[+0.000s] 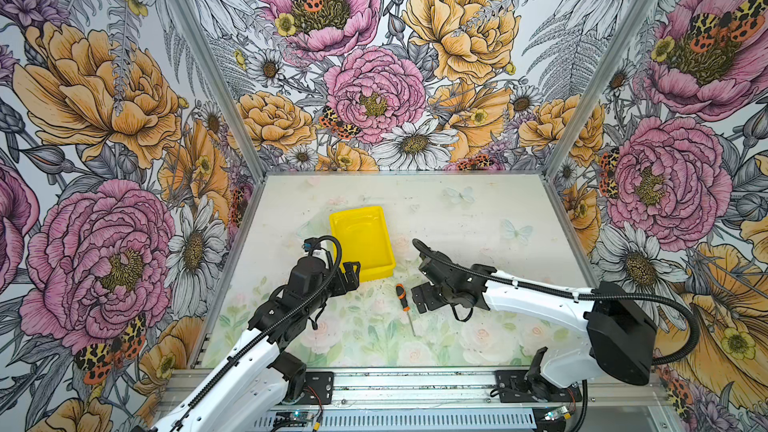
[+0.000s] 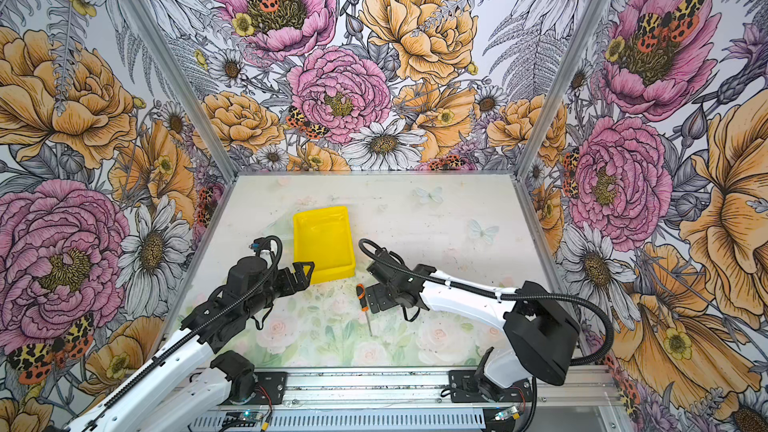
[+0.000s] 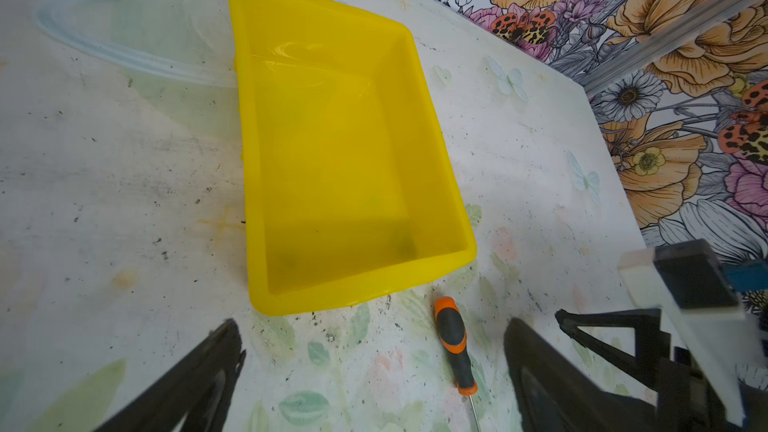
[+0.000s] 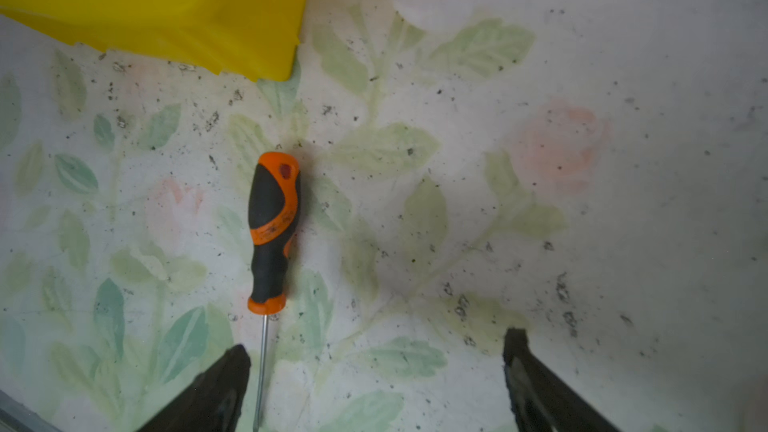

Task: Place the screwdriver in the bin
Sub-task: 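Close the right gripper on the screwdriver handle while the left arm lifts slightly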

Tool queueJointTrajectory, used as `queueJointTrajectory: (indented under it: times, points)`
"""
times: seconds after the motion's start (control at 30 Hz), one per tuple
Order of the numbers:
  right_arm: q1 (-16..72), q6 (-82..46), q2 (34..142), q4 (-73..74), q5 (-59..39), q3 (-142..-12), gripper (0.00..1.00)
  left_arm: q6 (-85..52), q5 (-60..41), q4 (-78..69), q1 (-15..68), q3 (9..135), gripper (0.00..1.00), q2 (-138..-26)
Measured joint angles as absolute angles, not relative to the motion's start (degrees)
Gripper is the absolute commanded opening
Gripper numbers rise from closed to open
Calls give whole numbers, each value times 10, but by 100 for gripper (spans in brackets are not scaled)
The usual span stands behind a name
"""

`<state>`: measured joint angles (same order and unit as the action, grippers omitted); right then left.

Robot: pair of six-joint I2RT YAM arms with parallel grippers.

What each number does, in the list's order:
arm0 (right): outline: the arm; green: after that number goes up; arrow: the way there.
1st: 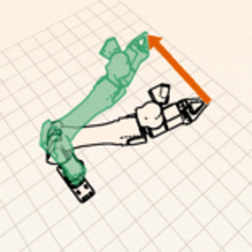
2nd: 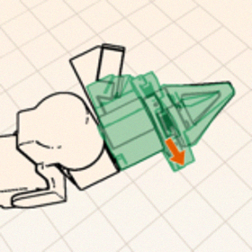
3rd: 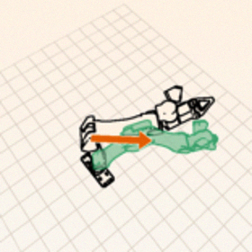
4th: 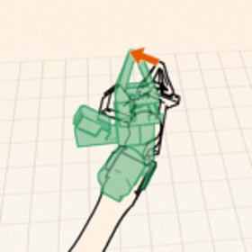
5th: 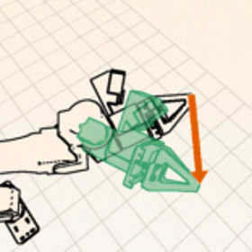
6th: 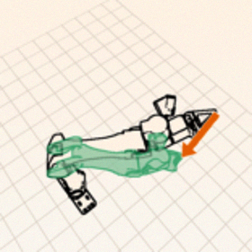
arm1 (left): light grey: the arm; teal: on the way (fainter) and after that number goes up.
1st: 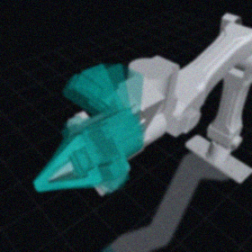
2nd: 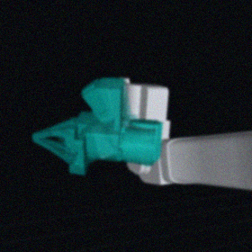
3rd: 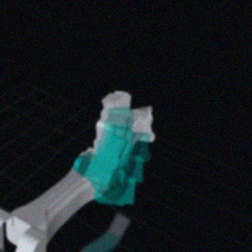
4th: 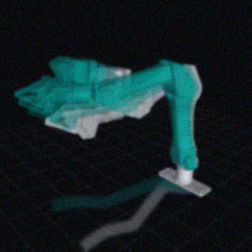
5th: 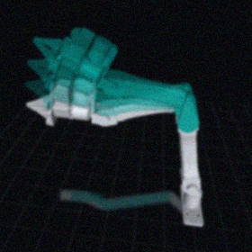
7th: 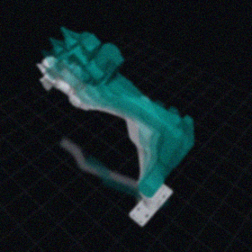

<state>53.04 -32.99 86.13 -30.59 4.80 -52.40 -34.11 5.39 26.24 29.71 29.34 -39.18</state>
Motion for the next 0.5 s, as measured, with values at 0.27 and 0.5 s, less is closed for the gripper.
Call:
queueJointTrajectory:
  times: [0.27, 0.5]
  points:
    - [566, -355, 944, -267, 46, -560, 72, -373, 89, 329, 337, 293, 99, -338]
    - [574, -371, 981, -241, 50, -570, 60, -384, 114, 378, 349, 293, 99, -292]
